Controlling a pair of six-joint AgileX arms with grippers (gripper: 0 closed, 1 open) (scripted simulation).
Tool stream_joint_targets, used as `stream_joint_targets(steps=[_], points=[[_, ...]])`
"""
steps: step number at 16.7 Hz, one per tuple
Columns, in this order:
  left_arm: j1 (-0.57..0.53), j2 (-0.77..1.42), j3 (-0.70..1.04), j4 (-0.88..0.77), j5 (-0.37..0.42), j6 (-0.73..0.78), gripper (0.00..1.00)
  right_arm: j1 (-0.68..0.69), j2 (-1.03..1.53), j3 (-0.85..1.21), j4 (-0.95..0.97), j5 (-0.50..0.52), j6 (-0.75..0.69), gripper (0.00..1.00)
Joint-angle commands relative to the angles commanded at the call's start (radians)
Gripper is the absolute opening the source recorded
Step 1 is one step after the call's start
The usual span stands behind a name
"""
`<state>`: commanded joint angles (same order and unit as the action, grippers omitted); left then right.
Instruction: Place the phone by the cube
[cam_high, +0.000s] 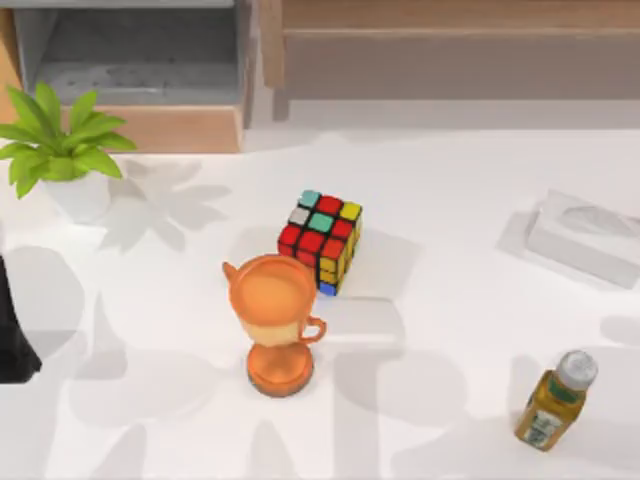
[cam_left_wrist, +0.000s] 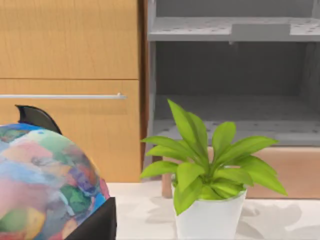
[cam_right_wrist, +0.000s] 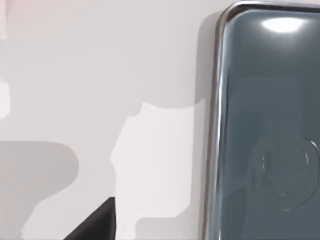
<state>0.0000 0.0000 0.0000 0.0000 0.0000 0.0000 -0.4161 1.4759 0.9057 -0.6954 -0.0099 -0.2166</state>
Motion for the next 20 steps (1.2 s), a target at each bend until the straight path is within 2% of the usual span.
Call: stream_joint_targets(steps=[5, 9, 15, 20], points=[[0.0, 0.0, 0.0, 0.0, 0.0, 0.0, 1.0, -0.08, 0.276, 0.173, -0.128, -0.001, -0.039, 1.0], [0.0, 0.0, 0.0, 0.0, 0.0, 0.0, 1.0, -0.099, 0.337, 0.216, -0.158, -0.001, -0.049, 1.0], [0.0, 0.0, 0.0, 0.0, 0.0, 0.0, 1.0, -0.096, 0.345, 0.201, -0.138, -0.001, -0.045, 1.0], [0.0, 0.0, 0.0, 0.0, 0.0, 0.0, 1.0, -0.097, 0.416, 0.145, -0.006, -0.001, -0.045, 1.0]])
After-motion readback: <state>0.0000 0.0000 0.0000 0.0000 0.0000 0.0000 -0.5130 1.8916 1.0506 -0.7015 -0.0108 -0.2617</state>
